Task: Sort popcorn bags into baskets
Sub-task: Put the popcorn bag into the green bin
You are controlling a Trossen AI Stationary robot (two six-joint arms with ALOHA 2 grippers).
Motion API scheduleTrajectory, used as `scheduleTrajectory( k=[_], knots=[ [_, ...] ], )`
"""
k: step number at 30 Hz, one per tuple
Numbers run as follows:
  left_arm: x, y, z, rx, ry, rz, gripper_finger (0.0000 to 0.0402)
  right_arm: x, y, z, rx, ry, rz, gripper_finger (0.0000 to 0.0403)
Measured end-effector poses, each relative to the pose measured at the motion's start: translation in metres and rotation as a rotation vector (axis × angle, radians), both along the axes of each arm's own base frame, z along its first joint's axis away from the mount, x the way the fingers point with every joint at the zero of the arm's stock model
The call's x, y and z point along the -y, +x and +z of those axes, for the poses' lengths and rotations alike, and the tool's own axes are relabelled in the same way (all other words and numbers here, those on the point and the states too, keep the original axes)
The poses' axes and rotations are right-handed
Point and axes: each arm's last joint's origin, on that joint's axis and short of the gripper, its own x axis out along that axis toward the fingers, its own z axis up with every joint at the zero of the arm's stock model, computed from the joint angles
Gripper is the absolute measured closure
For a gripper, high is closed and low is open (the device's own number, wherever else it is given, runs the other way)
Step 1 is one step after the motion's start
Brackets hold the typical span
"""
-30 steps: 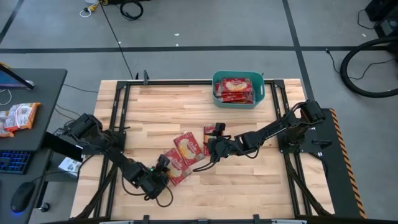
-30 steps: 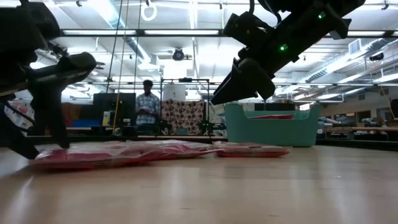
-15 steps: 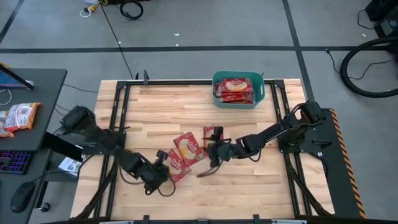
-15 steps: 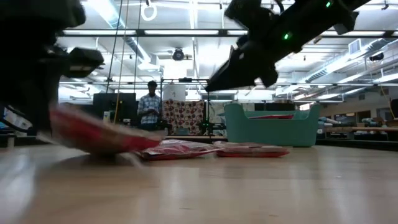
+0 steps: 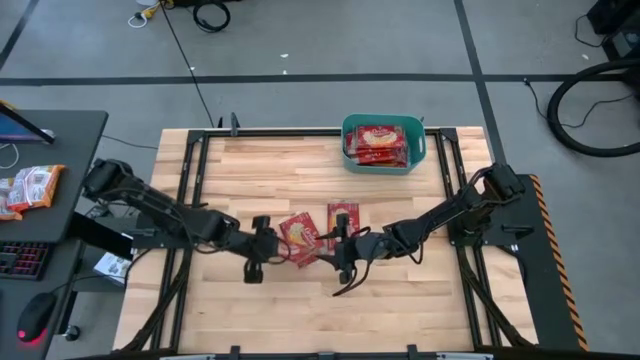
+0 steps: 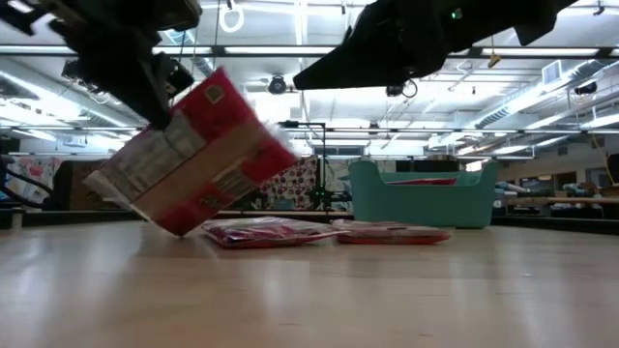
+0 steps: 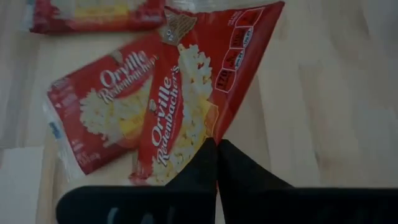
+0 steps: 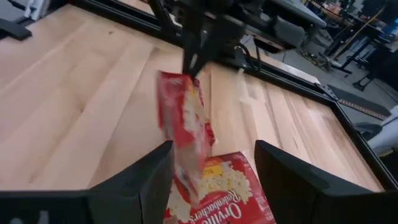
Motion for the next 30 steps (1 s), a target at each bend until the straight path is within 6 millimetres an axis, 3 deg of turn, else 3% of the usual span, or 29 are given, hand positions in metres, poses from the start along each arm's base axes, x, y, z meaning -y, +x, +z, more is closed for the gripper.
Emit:
scheduleTrajectory(
  k=[6,15,22,30],
  knots=[
    [-0.012,0.013,0.007,0.088,-0.108,0.088,0.0398,-0.001,0.001,0.001,0.007,0.028,0.049,0.0167],
    [-0.012,0.023,0.018,0.224,-0.146,0.028,0.0399,0.004,0.002,0.000,0.007,0.022,0.012,0.0180],
    [-0.012,0.024,0.019,0.241,-0.140,0.021,0.0385,0.005,0.002,0.000,0.000,0.009,-0.006,0.0265],
    [-0.013,0.022,0.026,0.286,-0.118,0.017,0.0326,0.006,0.001,-0.003,-0.028,-0.020,-0.032,0.0369]
  ],
)
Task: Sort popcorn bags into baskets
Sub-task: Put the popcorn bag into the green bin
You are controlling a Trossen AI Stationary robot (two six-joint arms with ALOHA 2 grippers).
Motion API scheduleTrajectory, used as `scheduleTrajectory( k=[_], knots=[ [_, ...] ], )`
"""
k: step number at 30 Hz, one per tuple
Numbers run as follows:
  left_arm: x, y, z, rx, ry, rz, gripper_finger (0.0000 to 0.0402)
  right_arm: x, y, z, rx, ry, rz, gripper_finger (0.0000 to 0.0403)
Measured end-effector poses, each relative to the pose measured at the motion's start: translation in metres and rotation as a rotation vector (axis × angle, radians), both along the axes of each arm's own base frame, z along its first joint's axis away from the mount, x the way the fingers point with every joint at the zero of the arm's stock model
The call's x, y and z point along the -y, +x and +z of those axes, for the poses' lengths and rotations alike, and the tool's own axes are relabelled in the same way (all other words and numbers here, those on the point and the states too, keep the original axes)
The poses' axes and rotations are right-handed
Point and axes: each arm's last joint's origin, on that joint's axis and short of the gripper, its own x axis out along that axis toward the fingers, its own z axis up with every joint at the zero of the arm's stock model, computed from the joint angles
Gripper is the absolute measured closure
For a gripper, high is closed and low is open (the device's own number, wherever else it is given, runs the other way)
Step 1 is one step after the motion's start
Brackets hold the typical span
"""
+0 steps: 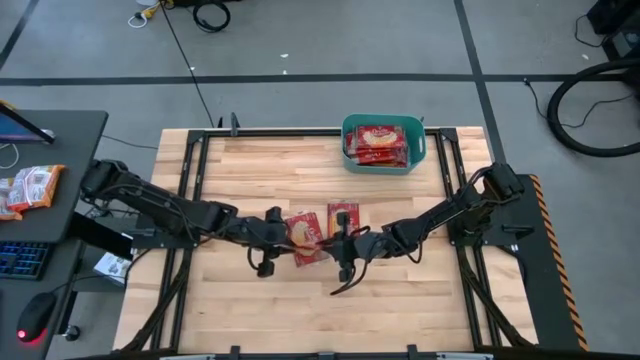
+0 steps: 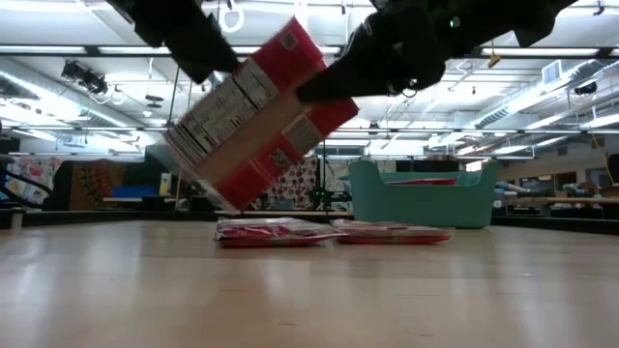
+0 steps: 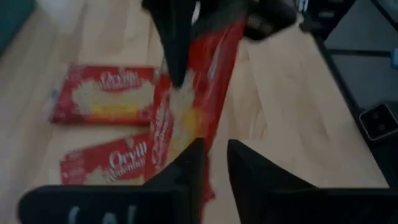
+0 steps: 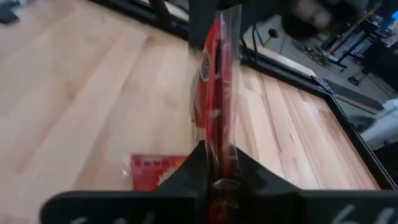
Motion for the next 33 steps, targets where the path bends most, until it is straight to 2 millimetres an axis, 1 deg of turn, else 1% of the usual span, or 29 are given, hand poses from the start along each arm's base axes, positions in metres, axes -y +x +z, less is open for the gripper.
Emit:
scheduleTrajectory(
  k=[3,5,9,13,16,18,21,23,26,29,33],
  knots=[
    [-0.006,-0.009,0.009,0.006,0.052,-0.004,0.0304,0.000,-0.006,-0.003,-0.050,-0.068,-0.085,0.0383],
    [-0.013,-0.015,0.015,0.012,0.102,0.024,0.0298,-0.002,-0.012,0.002,-0.060,-0.125,-0.162,0.0383],
    [-0.022,-0.026,0.027,0.045,0.199,0.056,0.0300,-0.009,-0.025,0.022,-0.020,-0.179,-0.252,0.0368],
    [-0.026,-0.029,0.033,0.076,0.245,0.034,0.0310,-0.004,-0.042,0.053,0.050,-0.182,-0.353,0.0369],
    [-0.027,-0.032,0.026,0.071,0.265,0.016,0.0316,0.008,-0.056,0.075,0.089,-0.132,-0.430,0.0376],
    [-0.027,-0.031,0.019,0.094,0.269,0.009,0.0319,0.018,-0.062,0.087,0.084,-0.095,-0.472,0.0379],
    [-0.027,-0.033,0.009,0.087,0.283,-0.009,0.0322,0.031,-0.065,0.105,0.041,-0.064,-0.540,0.0380],
    [-0.028,-0.034,0.007,0.089,0.295,-0.014,0.0322,0.041,-0.065,0.115,-0.001,-0.060,-0.588,0.0380],
    [-0.030,-0.040,0.009,0.107,0.310,-0.018,0.0322,0.057,-0.062,0.125,-0.047,-0.053,-0.665,0.0380],
    [-0.034,-0.048,0.015,0.146,0.320,-0.011,0.0322,0.074,-0.057,0.132,-0.098,-0.062,-0.735,0.0380],
    [-0.043,-0.061,0.018,0.189,0.316,0.023,0.0322,0.095,-0.048,0.135,-0.153,-0.070,-0.823,0.0379]
  ],
)
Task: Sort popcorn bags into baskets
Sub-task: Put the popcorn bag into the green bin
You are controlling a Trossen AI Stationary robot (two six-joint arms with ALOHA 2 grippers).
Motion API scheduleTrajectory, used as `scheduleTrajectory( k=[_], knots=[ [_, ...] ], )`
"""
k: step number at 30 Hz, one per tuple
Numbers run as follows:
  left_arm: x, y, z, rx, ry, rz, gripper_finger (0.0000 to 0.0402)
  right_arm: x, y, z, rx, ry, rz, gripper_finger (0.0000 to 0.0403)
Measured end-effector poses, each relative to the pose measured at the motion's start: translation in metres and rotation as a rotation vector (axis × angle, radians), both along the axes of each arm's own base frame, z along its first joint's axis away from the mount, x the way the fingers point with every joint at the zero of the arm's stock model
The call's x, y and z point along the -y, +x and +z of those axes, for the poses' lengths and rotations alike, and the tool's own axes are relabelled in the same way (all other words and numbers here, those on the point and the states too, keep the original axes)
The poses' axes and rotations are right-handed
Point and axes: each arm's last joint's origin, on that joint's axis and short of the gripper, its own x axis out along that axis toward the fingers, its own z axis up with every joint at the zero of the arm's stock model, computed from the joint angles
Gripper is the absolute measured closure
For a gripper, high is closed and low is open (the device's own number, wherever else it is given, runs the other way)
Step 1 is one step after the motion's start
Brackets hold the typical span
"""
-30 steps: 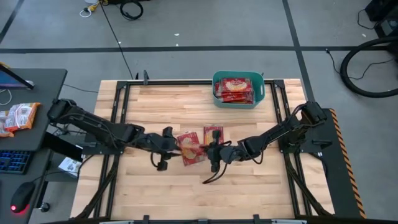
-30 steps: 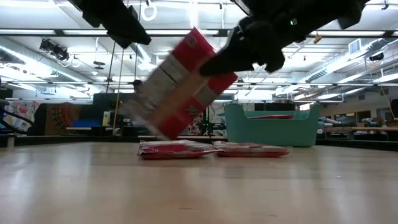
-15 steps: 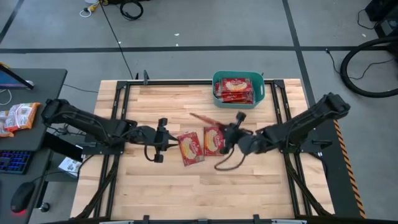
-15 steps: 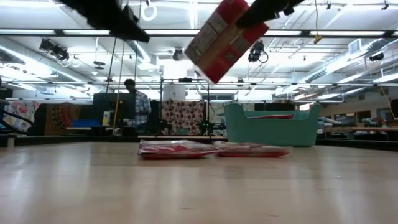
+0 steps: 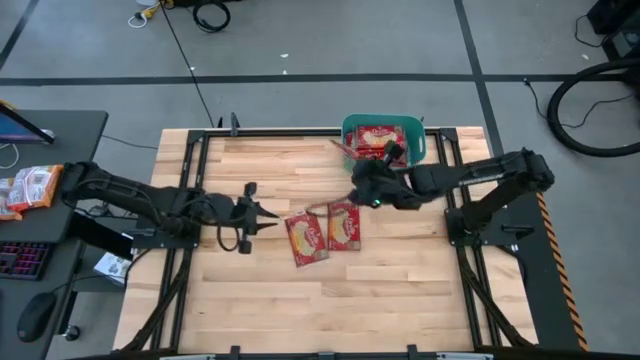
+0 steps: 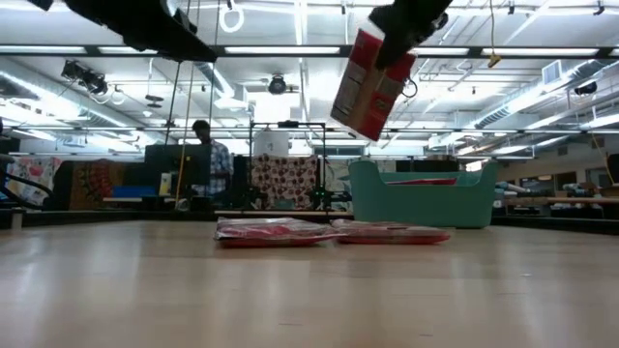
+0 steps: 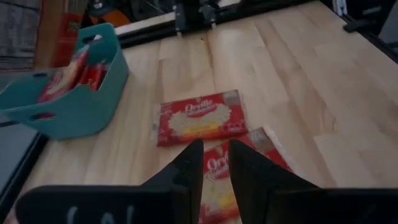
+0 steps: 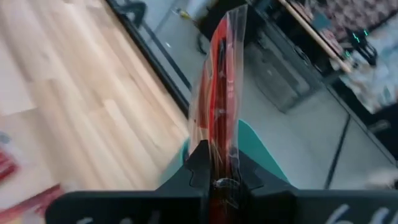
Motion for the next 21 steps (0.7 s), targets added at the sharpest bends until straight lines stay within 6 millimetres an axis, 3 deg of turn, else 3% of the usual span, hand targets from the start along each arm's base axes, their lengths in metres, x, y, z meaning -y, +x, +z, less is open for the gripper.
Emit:
scheduleTrajectory(
  k=[8,14,21],
  knots=[
    [-0.010,-0.024,-0.004,0.059,-0.027,0.027,0.0322,0.046,0.021,-0.002,-0.155,0.054,-0.240,0.0379],
    [-0.013,-0.036,-0.005,0.108,-0.082,0.043,0.0322,0.092,0.020,-0.006,-0.303,0.210,-0.434,0.0379],
    [-0.014,-0.041,-0.008,0.113,-0.090,0.045,0.0322,0.136,0.016,-0.022,-0.384,0.254,-0.563,0.0378]
  ],
)
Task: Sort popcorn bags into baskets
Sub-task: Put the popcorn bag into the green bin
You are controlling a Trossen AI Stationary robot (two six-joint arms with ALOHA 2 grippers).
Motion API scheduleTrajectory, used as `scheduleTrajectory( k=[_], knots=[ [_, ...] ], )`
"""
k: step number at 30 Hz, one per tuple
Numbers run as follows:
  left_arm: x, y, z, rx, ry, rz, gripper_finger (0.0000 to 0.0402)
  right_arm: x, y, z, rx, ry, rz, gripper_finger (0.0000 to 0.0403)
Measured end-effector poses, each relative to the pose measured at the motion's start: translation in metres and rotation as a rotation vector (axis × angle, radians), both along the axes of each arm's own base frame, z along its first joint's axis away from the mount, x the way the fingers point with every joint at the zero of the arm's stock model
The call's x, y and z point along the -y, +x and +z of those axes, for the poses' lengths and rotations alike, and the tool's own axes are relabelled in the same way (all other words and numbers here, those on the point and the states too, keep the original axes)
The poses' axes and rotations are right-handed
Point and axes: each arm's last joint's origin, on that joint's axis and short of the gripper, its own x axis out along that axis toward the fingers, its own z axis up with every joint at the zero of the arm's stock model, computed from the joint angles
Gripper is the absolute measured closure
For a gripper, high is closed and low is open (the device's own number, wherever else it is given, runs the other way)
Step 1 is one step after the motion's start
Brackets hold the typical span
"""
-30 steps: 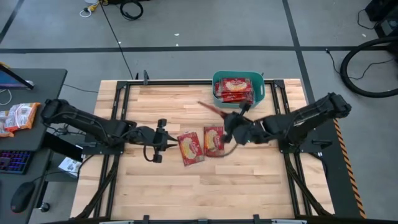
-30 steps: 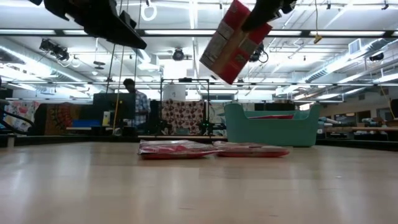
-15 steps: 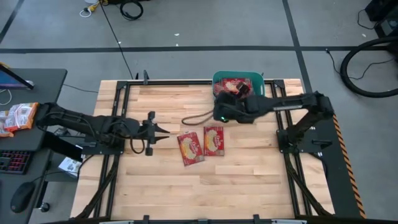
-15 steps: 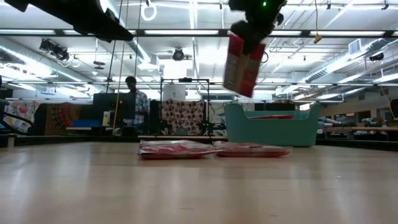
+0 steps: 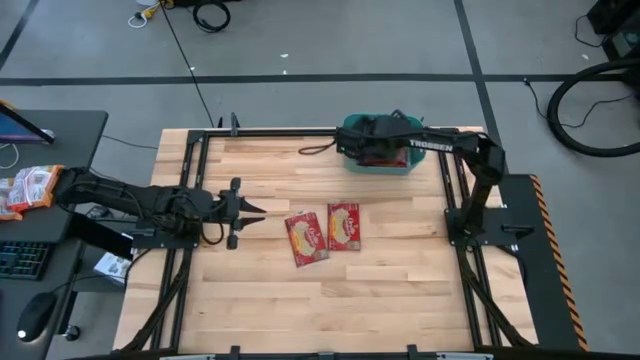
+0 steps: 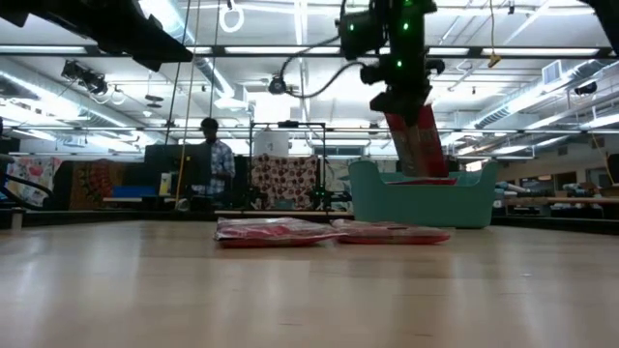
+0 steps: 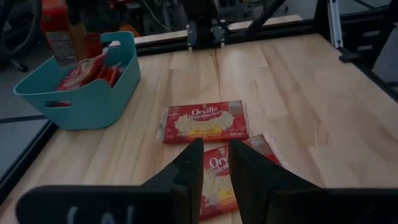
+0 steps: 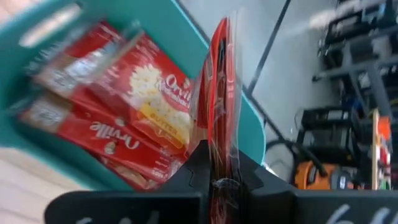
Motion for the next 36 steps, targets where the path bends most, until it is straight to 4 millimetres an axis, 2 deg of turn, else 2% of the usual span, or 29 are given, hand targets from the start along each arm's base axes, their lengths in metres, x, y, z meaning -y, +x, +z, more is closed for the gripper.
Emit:
scheduleTrajectory(
  k=[4,8,12,18,26,32,36],
  knots=[
    [0.000,0.000,0.000,0.001,0.000,0.000,0.0322,0.024,-0.001,-0.015,-0.018,0.070,-0.057,0.0377],
    [0.000,0.000,0.000,0.000,0.000,0.000,0.0322,0.045,0.008,-0.030,-0.001,0.124,-0.019,0.0360],
    [0.000,0.000,0.000,-0.003,0.000,0.000,0.0322,0.057,0.022,-0.041,0.084,0.201,0.073,0.0324],
    [0.000,0.000,0.000,-0.004,0.000,0.000,0.0322,0.066,0.029,-0.043,0.184,0.256,0.131,0.0260],
    [0.002,0.007,-0.006,-0.043,0.000,-0.025,0.0322,0.066,0.025,-0.031,0.233,0.298,0.200,0.0209],
    [0.004,0.019,-0.017,-0.103,0.011,-0.027,0.0322,0.064,0.023,-0.007,0.295,0.211,0.282,0.0204],
    [0.007,0.028,-0.025,-0.142,0.008,-0.048,0.0322,0.052,0.020,0.008,0.320,0.196,0.318,0.0204]
  ],
)
